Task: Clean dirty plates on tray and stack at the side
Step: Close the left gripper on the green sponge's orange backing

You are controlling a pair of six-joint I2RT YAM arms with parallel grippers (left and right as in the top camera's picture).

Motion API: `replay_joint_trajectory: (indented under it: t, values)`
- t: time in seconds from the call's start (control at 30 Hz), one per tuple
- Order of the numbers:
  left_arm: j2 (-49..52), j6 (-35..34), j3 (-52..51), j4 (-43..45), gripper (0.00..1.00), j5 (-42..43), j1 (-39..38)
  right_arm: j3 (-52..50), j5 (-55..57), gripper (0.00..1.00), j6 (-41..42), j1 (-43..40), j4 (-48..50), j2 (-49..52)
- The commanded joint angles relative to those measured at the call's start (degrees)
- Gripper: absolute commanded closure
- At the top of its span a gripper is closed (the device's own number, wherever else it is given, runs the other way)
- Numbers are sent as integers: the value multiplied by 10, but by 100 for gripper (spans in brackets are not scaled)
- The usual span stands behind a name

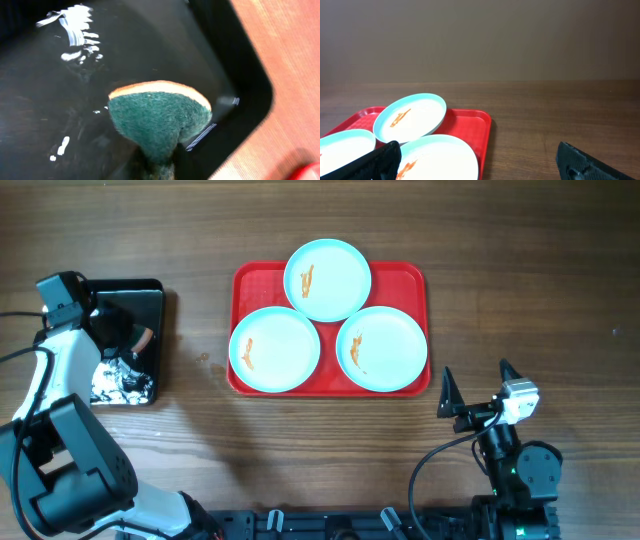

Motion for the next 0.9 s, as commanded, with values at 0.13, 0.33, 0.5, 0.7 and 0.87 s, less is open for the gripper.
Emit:
replay_joint_trajectory:
  t: [0.13, 0.33, 0.5, 0.7, 0.87]
  values:
    - [3, 1, 7, -13, 0, -48, 2, -9, 10, 0, -8, -3, 3, -8]
    - [3, 1, 7, -45, 7, -44, 2, -9, 10, 0, -8, -3, 3, -8]
    - [6, 1, 7, -70, 15, -44, 2, -9, 10, 0, -9, -3, 3, -8]
    - [31, 1, 7, -83, 18, -45, 2, -9, 10, 0, -8, -3, 3, -8]
    - [59, 1, 7, -81, 17, -44, 2, -9, 10, 0, -8, -3, 3, -8]
